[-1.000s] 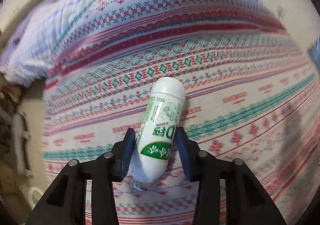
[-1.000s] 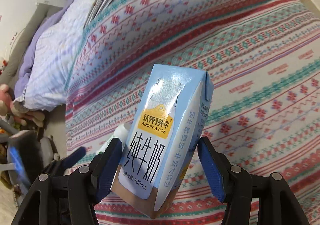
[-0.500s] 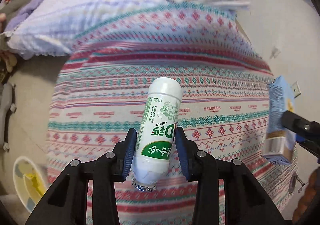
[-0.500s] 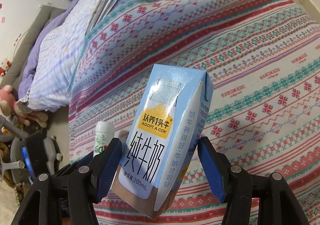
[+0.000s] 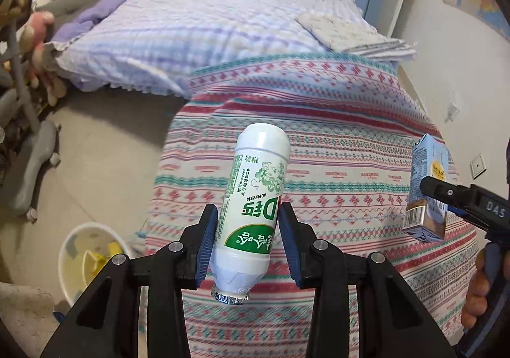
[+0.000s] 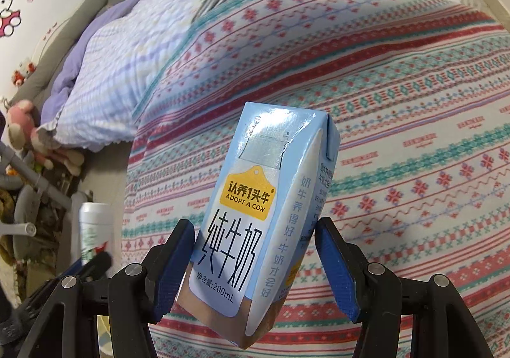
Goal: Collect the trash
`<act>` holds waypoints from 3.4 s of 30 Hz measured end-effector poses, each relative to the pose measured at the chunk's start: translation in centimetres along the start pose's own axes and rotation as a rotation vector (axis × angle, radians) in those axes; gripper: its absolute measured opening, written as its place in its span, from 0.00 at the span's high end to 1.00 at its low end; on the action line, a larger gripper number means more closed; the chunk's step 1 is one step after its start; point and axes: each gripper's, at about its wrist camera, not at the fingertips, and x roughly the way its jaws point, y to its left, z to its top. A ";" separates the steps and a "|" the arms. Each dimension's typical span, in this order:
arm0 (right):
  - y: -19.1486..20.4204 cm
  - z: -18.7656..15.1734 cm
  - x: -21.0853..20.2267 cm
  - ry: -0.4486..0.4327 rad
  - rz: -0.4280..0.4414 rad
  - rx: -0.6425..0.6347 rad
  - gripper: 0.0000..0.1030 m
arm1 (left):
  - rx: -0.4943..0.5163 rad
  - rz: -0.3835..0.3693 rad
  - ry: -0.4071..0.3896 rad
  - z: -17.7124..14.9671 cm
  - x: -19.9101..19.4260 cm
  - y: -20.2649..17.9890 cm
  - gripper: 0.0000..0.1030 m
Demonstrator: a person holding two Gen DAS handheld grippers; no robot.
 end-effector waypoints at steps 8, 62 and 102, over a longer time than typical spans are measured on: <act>2.9 -1.5 1.0 0.007 -0.020 -0.070 0.35 | -0.197 -0.040 0.024 -2.1 -2.4 10.9 0.59; 28.0 -19.1 15.4 0.213 0.149 -0.543 0.34 | -0.700 -0.014 0.084 -9.5 -4.2 31.7 0.56; 18.9 -23.4 -5.9 0.101 0.236 -0.794 0.03 | -0.326 0.463 -0.223 -19.3 -18.4 8.7 0.11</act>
